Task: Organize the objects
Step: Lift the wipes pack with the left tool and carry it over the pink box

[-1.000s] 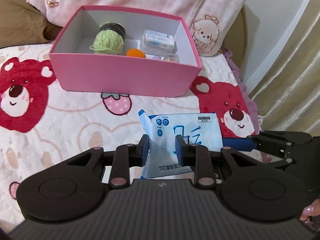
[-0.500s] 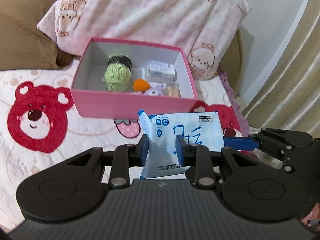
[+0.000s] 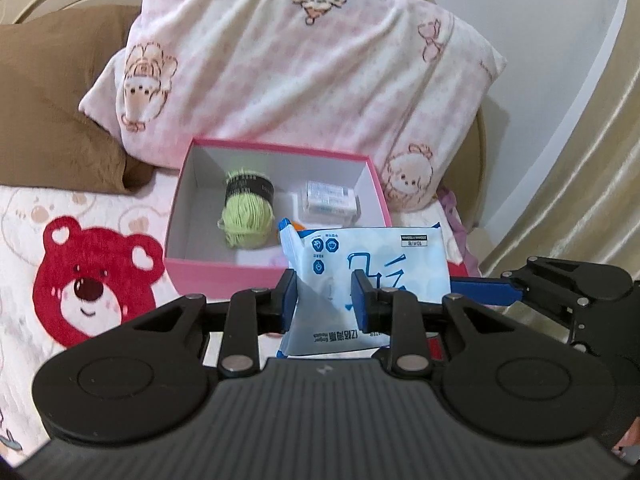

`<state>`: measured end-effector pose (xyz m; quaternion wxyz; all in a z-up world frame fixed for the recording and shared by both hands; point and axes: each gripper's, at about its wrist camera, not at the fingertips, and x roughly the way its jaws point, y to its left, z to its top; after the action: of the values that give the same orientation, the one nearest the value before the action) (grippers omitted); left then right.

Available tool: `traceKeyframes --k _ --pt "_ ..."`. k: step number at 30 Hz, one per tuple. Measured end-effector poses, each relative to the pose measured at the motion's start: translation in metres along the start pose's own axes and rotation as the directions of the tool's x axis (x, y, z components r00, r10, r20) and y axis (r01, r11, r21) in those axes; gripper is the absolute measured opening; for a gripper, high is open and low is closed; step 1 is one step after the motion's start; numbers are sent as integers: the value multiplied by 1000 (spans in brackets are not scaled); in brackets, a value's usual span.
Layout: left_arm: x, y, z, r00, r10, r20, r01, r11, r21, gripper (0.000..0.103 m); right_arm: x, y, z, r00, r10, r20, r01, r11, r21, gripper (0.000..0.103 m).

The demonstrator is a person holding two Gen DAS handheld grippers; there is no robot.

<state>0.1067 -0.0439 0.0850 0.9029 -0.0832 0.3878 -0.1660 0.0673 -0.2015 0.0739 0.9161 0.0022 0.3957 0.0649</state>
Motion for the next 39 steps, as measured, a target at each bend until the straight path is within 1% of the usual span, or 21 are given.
traceKeyframes --k 3,7,9,12,15,17,19,24,28,30,33,39 --pt "9 7 17 1000 -22 3 22 999 -35 26 4 -2 15 999 -33 -3 33 999 -23 79" --pt "26 18 35 998 -58 30 60 995 -83 26 16 -11 34 998 -60 -15 60 998 -34 79" --pt "39 22 43 998 -61 22 63 992 -106 26 26 -18 43 997 -67 -26 66 997 -29 79" --pt "60 27 49 998 -57 17 58 990 -127 26 49 -24 51 993 -90 -72 86 995 -56 79" --pt "82 32 53 998 -68 16 69 986 -154 26 74 -34 54 986 -102 -131 96 994 -53 79" --pt "98 36 55 997 -74 11 75 983 -166 26 89 -42 55 982 -99 -163 94 995 -37 79" --pt "112 41 54 997 -77 7 77 981 -177 26 102 -49 55 979 -105 -177 102 994 -25 79" --pt "151 50 48 998 -55 -30 49 982 -185 26 136 -64 56 973 -106 -203 110 994 9 79" --pt "179 61 43 995 -86 -59 71 973 -219 26 157 -69 50 966 -134 -223 134 991 -16 79" --pt "191 66 40 992 -102 -70 82 966 -244 26 166 -73 46 961 -140 -238 139 990 -21 76" --pt "205 70 37 991 -109 -84 85 965 -249 26 177 -77 43 955 -149 -256 148 989 -26 73" --pt "232 75 32 983 -132 -128 94 959 -268 26 199 -87 35 938 -154 -311 155 988 -23 73"
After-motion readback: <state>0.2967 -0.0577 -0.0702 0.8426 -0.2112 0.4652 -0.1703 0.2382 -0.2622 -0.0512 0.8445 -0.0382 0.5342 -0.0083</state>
